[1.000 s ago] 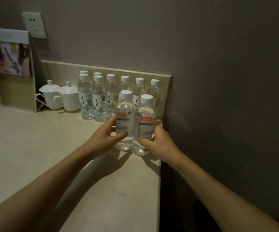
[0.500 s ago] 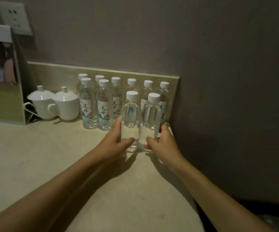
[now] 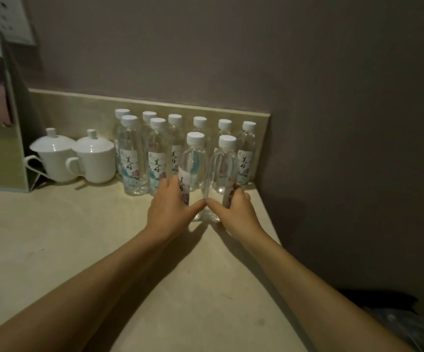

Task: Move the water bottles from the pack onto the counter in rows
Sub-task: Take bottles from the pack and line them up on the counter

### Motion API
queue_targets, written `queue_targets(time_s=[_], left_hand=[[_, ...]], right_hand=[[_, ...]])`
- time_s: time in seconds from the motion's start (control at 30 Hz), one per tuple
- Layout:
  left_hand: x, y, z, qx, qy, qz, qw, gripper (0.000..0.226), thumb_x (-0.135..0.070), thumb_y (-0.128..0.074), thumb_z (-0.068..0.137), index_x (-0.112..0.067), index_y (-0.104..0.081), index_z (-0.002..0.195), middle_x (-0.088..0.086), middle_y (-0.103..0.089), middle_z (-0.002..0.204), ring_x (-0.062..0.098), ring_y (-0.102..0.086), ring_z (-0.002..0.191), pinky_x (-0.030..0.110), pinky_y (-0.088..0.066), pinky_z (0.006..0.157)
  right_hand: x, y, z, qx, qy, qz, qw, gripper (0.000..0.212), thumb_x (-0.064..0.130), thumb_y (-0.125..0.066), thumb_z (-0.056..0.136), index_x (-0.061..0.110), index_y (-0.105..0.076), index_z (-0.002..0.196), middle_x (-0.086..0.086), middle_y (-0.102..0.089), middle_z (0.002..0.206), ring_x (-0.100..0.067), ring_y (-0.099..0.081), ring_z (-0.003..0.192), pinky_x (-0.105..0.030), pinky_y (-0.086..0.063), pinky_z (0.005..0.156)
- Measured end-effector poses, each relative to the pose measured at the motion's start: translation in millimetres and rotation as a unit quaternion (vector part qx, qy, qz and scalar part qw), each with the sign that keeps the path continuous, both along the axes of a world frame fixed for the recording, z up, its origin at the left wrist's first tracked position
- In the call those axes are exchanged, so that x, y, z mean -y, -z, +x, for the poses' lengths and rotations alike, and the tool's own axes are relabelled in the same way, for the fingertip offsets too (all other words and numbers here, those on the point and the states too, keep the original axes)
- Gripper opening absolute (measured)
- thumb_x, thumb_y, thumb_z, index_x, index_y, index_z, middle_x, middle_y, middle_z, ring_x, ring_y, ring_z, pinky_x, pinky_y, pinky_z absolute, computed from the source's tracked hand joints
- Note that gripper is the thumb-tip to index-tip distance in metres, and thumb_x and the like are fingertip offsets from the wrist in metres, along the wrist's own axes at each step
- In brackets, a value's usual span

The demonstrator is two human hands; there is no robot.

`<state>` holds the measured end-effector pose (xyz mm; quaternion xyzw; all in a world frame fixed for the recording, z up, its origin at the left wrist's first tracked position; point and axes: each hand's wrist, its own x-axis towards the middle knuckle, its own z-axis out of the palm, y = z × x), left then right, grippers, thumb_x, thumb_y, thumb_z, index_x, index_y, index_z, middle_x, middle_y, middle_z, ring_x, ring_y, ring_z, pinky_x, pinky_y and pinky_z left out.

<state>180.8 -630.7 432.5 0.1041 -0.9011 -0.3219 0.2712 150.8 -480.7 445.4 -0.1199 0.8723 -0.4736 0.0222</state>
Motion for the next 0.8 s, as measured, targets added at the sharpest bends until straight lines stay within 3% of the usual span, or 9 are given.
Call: queue_targets(time_s=[0.13, 0.2, 0.3, 0.4, 0.53, 0.67, 0.8], left_hand=[[13.1, -5.7, 12.1, 0.038, 0.118, 0.057, 0.991, 0.045, -0.025, -0.071, 0.086, -0.019, -0.053, 0.127, 0.0, -0.064, 0.118, 0.016, -0.061, 0.107, 0.036, -0.053, 0.092], [14.7, -5.3, 15.3, 0.051, 0.12, 0.06, 0.99, 0.045, -0.018, -0.071, 0.087, -0.017, -0.054, 0.128, 0.001, -0.066, 0.121, 0.017, -0.062, 0.11, 0.033, -0.053, 0.093], [7.5, -2.3, 14.3, 0.025, 0.074, 0.085, 0.993, 0.04, -0.021, -0.077, 0.082, -0.017, -0.059, 0.117, -0.001, -0.069, 0.11, 0.014, -0.066, 0.101, 0.037, -0.057, 0.089], [-2.2, 3.6, 5.4, 0.005, -0.004, 0.099, 0.995, 0.042, -0.033, -0.08, 0.076, -0.02, -0.056, 0.108, -0.004, -0.068, 0.104, 0.013, -0.066, 0.092, 0.039, -0.059, 0.081], [-8.9, 4.4, -2.0, -0.001, -0.106, -0.018, 0.994, 0.05, -0.056, -0.073, 0.076, -0.023, -0.049, 0.106, -0.003, -0.061, 0.102, 0.018, -0.061, 0.089, 0.039, -0.057, 0.072], [-1.6, 8.0, -6.0, 0.015, -0.084, -0.03, 0.996, 0.054, -0.061, -0.069, 0.076, -0.023, -0.05, 0.108, -0.003, -0.065, 0.093, 0.016, -0.064, 0.078, 0.039, -0.059, 0.067], [5.7, 10.5, -10.4, 0.02, -0.042, -0.015, 0.999, 0.05, -0.056, -0.068, 0.08, -0.021, -0.049, 0.111, -0.001, -0.069, 0.089, 0.017, -0.067, 0.074, 0.04, -0.06, 0.067]], right_hand=[[-8.2, 2.9, -9.1, 0.057, -0.045, -0.07, 0.995, 0.044, 0.015, -0.06, 0.088, 0.015, -0.044, 0.128, -0.01, -0.064, 0.109, -0.028, -0.069, 0.094, -0.047, -0.059, 0.083], [-11.3, 3.8, -11.7, 0.051, -0.037, -0.086, 0.994, 0.034, 0.006, -0.06, 0.09, 0.012, -0.046, 0.121, -0.011, -0.063, 0.107, -0.027, -0.071, 0.085, -0.04, -0.062, 0.073], [-3.0, 8.3, -13.8, 0.006, -0.005, -0.074, 0.997, 0.041, 0.016, -0.069, 0.087, 0.012, -0.046, 0.121, -0.008, -0.055, 0.117, -0.025, -0.069, 0.086, -0.036, -0.063, 0.065], [11.9, 14.4, -12.1, -0.058, 0.051, 0.009, 0.997, 0.052, 0.039, -0.068, 0.084, 0.018, -0.044, 0.125, -0.004, -0.043, 0.127, -0.029, -0.063, 0.099, -0.045, -0.06, 0.074], [22.6, 11.0, -11.5, -0.067, 0.092, 0.076, 0.991, 0.058, 0.045, -0.061, 0.089, 0.017, -0.038, 0.135, -0.007, -0.038, 0.137, -0.033, -0.054, 0.118, -0.04, -0.05, 0.089], [14.9, 7.2, -17.8, -0.072, 0.055, 0.095, 0.991, 0.058, 0.04, -0.062, 0.09, 0.013, -0.039, 0.136, -0.009, -0.04, 0.138, -0.032, -0.05, 0.124, -0.043, -0.048, 0.097], [13.9, 4.6, -21.0, -0.101, 0.054, 0.127, 0.985, 0.053, 0.041, -0.064, 0.089, 0.012, -0.046, 0.13, -0.008, -0.052, 0.129, -0.029, -0.054, 0.119, -0.039, -0.048, 0.091]])
